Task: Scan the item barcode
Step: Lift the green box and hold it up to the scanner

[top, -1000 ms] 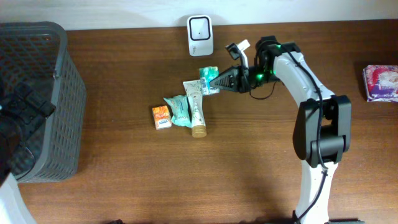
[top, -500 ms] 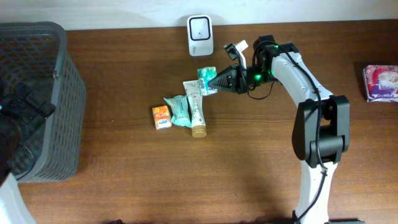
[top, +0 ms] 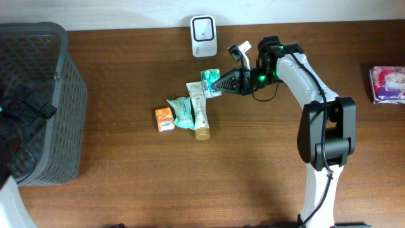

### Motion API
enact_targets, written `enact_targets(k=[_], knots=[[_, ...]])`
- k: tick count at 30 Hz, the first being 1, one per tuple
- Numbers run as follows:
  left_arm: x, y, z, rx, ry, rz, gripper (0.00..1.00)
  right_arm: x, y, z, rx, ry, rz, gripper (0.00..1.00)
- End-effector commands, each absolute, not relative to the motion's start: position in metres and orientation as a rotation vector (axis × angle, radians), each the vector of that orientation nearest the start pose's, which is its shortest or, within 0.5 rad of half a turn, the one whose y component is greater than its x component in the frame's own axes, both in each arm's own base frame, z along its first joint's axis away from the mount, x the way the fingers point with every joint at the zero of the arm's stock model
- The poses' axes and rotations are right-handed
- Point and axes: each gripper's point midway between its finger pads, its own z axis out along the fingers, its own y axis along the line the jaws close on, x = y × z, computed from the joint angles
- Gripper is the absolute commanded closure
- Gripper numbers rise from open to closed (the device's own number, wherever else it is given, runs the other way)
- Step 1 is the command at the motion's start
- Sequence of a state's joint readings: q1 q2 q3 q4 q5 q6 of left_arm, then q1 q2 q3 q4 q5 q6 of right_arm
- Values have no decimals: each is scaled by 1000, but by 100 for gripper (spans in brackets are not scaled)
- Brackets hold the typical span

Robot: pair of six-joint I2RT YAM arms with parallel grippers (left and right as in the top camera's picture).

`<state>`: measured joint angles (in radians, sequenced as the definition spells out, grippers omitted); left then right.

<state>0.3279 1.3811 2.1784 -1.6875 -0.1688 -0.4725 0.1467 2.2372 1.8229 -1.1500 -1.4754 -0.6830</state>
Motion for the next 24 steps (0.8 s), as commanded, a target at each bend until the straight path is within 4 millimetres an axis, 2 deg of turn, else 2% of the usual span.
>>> enact_targets(k=[1, 3, 4, 6, 8, 10, 12, 14, 16, 20, 24], knots=[[228, 110, 401, -1037, 2217, 147, 1, 404, 233, 157, -809, 2271, 1644, 96], [228, 110, 401, -1038, 2217, 147, 1, 417, 222, 117, -687, 2578, 1353, 96], [228, 110, 401, -1037, 2217, 147, 1, 424, 213, 104, -642, 2675, 1198, 96], [228, 110, 401, -1037, 2217, 147, 1, 443, 193, 91, -565, 2796, 847, 96], [228, 110, 401, -1037, 2217, 147, 1, 468, 169, 95, -451, 2828, 496, 96], [228, 110, 401, -1037, 2217, 147, 1, 503, 151, 116, -381, 2728, 173, 96], [228, 110, 401, -1037, 2217, 147, 1, 529, 147, 133, -357, 2606, 6, 96], [228, 110, 401, -1037, 2217, 147, 1, 554, 155, 150, -442, 2453, -125, 96], [228, 110, 401, -1037, 2217, 147, 1, 578, 185, 166, -657, 2256, -195, 96], [228, 110, 401, -1037, 2217, 147, 1, 610, 219, 175, -870, 1995, -293, 96], [228, 110, 401, -1037, 2217, 147, 1, 635, 231, 173, -914, 1846, -354, 96]])
